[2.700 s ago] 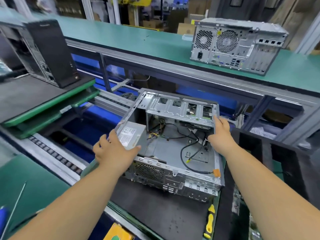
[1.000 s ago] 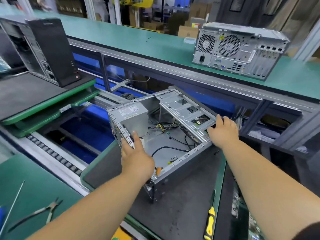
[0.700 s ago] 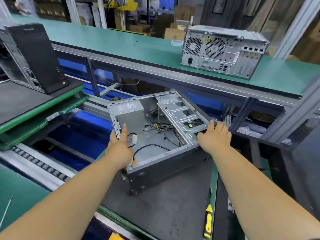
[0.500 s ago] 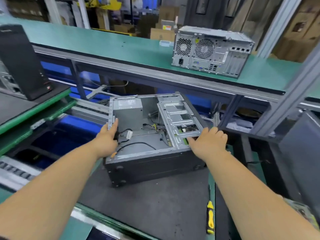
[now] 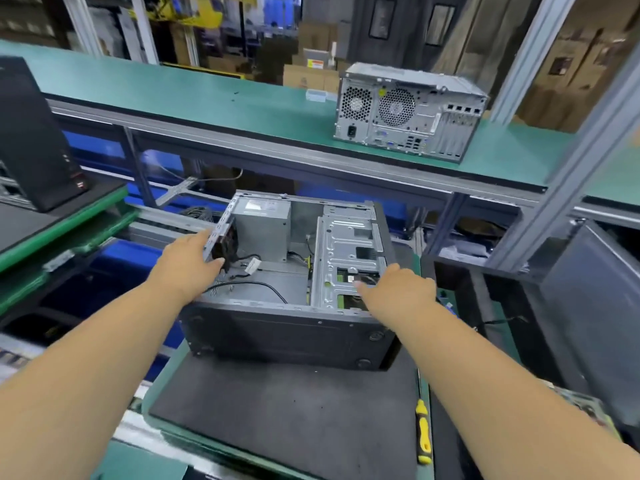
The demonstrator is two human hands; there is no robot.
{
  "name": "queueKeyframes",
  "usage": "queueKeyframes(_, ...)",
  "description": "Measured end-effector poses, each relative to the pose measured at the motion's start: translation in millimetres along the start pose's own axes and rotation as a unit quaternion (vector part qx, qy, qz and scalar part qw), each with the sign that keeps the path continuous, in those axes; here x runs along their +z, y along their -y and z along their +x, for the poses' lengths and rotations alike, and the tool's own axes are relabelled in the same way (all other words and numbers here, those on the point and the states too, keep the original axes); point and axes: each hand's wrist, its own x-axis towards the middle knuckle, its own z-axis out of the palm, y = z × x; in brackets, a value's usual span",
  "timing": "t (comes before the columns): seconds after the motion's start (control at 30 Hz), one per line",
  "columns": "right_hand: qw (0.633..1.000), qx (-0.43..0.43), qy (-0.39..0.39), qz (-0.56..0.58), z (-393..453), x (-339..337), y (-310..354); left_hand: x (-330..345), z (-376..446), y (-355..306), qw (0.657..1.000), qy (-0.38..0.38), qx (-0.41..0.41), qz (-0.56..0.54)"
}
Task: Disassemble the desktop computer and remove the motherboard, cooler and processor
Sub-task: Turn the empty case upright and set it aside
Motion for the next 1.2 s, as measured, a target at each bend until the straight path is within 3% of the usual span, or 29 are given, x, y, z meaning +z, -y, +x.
queueKeyframes(0.13,0.999,-0.029,-0.029,0.017,30.7,-1.8,-11.5,2.1,-36.9,-30.0,0.994,-0.067,-0.053,-0.064)
queueKeyframes(0.3,0.972,-0.179,-0.101,0.113,72.8,7.1,-16.0,41.3,-95.9,-67.5,0.938,-0.184,-0.249,-0.154)
queueKeyframes(0.37,0.960,-0.236,-0.097,0.111,83.7,13.2,-13.6,57.3,-106.2,-75.7,0.905,-0.178,-0.319,-0.218)
queueKeyframes(0.47,0.955,-0.265,-0.070,0.114,92.0,23.4,-12.1,74.5,-106.2,-84.8,0.870,-0.109,-0.379,-0.297)
queueKeyframes(0.57,0.952,-0.272,-0.058,0.130,97.0,30.7,-15.9,86.6,-101.6,-90.9,0.863,-0.072,-0.373,-0.334)
queueKeyframes(0.77,0.942,-0.255,-0.032,0.216,89.6,34.6,-13.2,94.1,-86.1,-82.6,0.850,-0.089,-0.370,-0.364)
queueKeyframes(0.93,0.945,-0.159,-0.059,0.281,44.8,35.0,0.5,89.9,-60.9,-55.0,0.868,-0.080,-0.307,-0.383)
queueKeyframes(1.2,0.973,-0.032,-0.066,0.221,-17.1,37.2,32.3,80.8,1.0,-27.8,0.881,0.012,-0.230,-0.414)
